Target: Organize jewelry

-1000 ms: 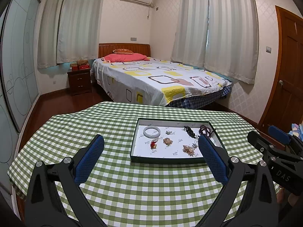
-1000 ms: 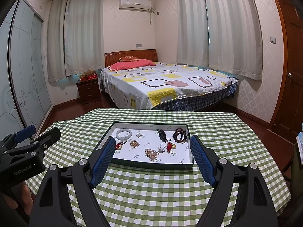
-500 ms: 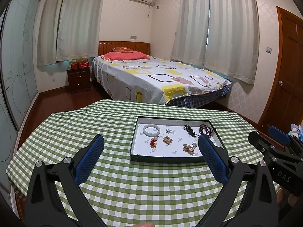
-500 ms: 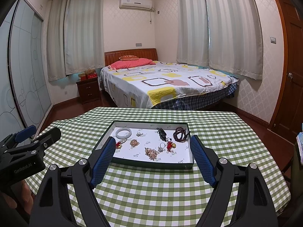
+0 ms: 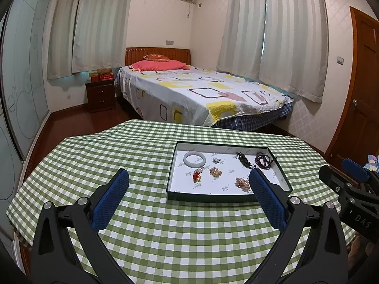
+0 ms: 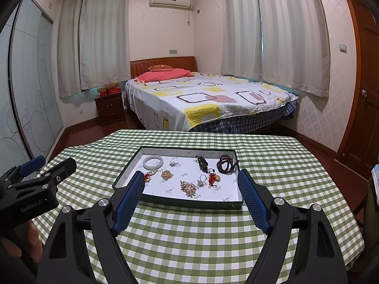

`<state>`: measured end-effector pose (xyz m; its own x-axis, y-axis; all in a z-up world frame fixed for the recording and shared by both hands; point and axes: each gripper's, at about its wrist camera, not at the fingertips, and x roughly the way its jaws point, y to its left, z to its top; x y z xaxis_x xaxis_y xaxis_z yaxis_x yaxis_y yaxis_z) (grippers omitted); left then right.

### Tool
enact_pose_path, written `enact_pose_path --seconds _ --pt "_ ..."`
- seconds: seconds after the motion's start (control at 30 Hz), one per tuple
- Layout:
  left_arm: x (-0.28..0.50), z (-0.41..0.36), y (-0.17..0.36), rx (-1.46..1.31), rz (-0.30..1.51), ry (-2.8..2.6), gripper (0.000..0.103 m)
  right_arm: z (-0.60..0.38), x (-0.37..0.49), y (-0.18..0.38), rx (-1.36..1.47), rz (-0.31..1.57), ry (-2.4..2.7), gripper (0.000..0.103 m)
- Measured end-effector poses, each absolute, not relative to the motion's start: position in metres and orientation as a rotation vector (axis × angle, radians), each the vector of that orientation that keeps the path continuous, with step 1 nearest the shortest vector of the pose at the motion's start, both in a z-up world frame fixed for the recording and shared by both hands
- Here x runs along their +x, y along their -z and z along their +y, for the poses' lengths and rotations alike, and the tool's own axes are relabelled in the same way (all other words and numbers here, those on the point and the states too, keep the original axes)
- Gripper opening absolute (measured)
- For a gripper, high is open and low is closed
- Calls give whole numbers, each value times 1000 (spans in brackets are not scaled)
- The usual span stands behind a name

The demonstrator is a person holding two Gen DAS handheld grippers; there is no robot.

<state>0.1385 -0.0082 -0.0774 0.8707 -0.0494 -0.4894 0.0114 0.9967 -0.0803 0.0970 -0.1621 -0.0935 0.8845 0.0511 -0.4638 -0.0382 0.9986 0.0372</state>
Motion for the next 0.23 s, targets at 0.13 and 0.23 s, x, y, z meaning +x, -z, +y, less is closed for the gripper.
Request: enact_pose_path --seconds 0.13,0.23 --pt "145 -4 85 -103 540 36 99 -164 101 98 32 496 -41 78" --pt "151 -4 89 -95 550 37 99 -166 106 102 35 508 -40 78"
